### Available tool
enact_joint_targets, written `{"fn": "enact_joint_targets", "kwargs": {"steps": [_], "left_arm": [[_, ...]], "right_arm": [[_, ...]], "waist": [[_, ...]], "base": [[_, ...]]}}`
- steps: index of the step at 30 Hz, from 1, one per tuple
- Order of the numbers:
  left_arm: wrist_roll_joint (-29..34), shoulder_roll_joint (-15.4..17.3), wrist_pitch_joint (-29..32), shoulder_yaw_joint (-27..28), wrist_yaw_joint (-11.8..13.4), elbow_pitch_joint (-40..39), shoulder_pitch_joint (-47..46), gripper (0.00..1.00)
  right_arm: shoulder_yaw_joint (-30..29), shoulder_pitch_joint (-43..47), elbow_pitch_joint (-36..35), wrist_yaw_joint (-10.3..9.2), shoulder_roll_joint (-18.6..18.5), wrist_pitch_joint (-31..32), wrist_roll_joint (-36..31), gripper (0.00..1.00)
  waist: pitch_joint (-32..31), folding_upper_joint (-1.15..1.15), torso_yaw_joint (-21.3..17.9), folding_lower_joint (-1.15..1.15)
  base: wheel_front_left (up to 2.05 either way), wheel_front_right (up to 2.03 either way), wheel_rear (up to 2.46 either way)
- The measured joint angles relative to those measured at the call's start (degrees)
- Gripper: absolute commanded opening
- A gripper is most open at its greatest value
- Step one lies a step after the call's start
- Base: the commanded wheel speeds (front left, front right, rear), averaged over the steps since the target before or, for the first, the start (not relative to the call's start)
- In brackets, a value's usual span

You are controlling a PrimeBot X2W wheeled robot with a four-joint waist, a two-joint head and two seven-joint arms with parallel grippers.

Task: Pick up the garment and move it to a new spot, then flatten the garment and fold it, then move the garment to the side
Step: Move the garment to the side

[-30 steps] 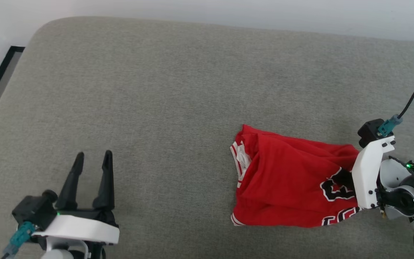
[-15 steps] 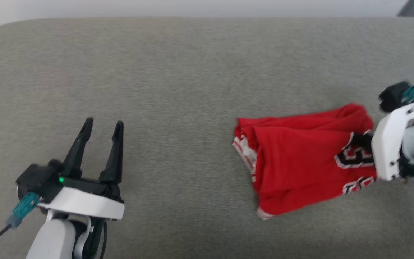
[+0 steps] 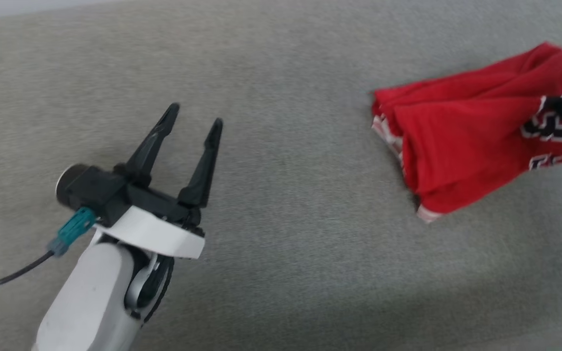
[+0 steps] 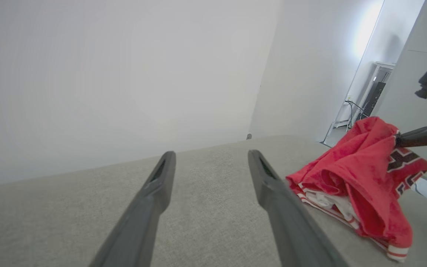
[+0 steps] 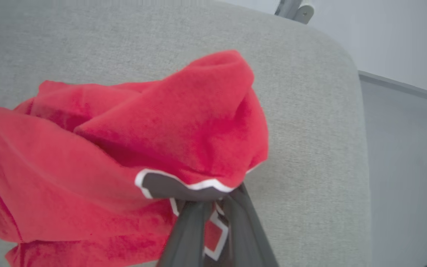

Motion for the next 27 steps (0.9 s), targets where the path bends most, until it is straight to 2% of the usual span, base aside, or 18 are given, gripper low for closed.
{"fn": "enact_joint_targets", "kwargs": {"steps": [9, 14, 19, 27], "left_arm": [[-0.2, 1.2, 0.0, -6.8, 0.0, 1.3, -7.2, 1.00], [-0.5, 1.6, 0.0, -10.8, 0.0, 2.1, -10.7, 1.00], [-1.0, 1.7, 0.0, -13.7, 0.0, 3.0, -13.4, 1.00], [-1.9, 1.5, 0.0, -16.1, 0.0, 3.8, -15.9, 1.00]], "right_arm": [[-2.2, -4.6, 7.1, 0.00, -0.9, -10.0, -6.6, 0.00], [-3.8, -7.5, 13.4, 0.00, -1.0, -13.9, -12.3, 0.00], [-7.9, -10.6, 20.7, 0.00, -0.4, -18.3, -19.5, 0.00], [-11.8, -13.3, 31.2, 0.00, 4.5, -22.7, -25.6, 0.00]], "waist": [[3.7, 0.00, -4.7, 0.00], [5.8, 0.00, -6.6, 0.00], [7.7, 0.00, -7.4, 0.00], [9.4, 0.00, -6.5, 0.00]], "base": [[0.00, 0.00, 0.00], [0.00, 0.00, 0.00], [0.00, 0.00, 0.00], [0.00, 0.00, 0.00]]}}
